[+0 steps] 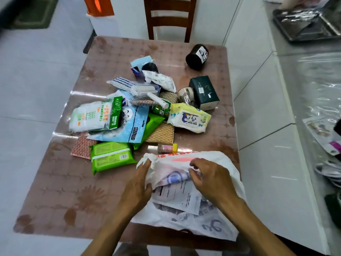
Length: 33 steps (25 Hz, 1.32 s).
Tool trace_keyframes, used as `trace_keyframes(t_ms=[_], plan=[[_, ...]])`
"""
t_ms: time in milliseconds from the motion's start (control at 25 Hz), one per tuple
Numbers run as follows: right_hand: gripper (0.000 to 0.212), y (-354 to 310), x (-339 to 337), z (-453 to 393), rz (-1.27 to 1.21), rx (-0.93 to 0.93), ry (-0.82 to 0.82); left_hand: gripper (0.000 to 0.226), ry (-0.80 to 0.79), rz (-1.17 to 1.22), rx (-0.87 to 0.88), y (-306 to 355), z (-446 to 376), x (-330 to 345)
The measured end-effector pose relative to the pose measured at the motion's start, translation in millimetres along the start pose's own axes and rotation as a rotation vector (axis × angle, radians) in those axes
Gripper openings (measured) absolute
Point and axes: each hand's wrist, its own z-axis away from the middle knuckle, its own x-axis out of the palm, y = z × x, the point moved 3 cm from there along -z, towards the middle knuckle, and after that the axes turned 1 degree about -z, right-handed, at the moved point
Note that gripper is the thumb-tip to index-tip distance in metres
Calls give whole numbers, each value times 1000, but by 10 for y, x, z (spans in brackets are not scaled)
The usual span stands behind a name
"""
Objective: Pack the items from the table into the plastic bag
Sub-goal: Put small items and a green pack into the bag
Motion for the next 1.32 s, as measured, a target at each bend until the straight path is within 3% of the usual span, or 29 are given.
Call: trace_keyframes(t_ms=[120,200,280,400,560,600,680,720,800,960,1040,1120,1160,1200,1240,1320], plan=[[29,-180,387,-646,-36,-1,-105,56,120,1,70,87,37,-166],[33,-106,808,-957,33,83,-323,43,84,-91,100,84,90,-214],[31,-11,1101,-1065,76,145,-431,32,19,-165,117,5,129,-210],[32,-63,1040,-1063,128,54,-316,50,13,-175,13,-166,164,-152],[36,-215,277,-561,-234,27,32,82,-118,-303,-99,-197,232,-70],[34,-288,135,-298,-344,7,-11,85,-152,-286,-165,-207,231,-65],[31,-354,134,199,-466,47,-286,90,-194,-131,-261,-228,212,-54],[30,-358,279,367,-441,87,-431,91,-200,-62,-276,-245,206,-69],[27,-322,630,514,-263,111,-542,92,-188,-16,-274,-253,185,-120],[19,-311,1199,511,-131,-20,-531,75,-153,70,-283,-156,180,-282],[24,-307,1265,502,-65,-15,-438,80,-179,103,-223,-159,182,-349],[22,-345,1134,456,-50,12,-326,63,-257,269,-232,-193,218,-444],[17,-385,1034,422,-84,19,-285,42,-227,461,-290,-214,207,-523],[10,-414,920,383,-123,26,-238,26,-96,617,-399,-306,154,-599],[5,-439,802,337,-166,30,-186,21,126,739,-543,-447,59,-694],[9,-458,615,242,-235,49,-126,17,486,724,-794,-760,-159,-864]])
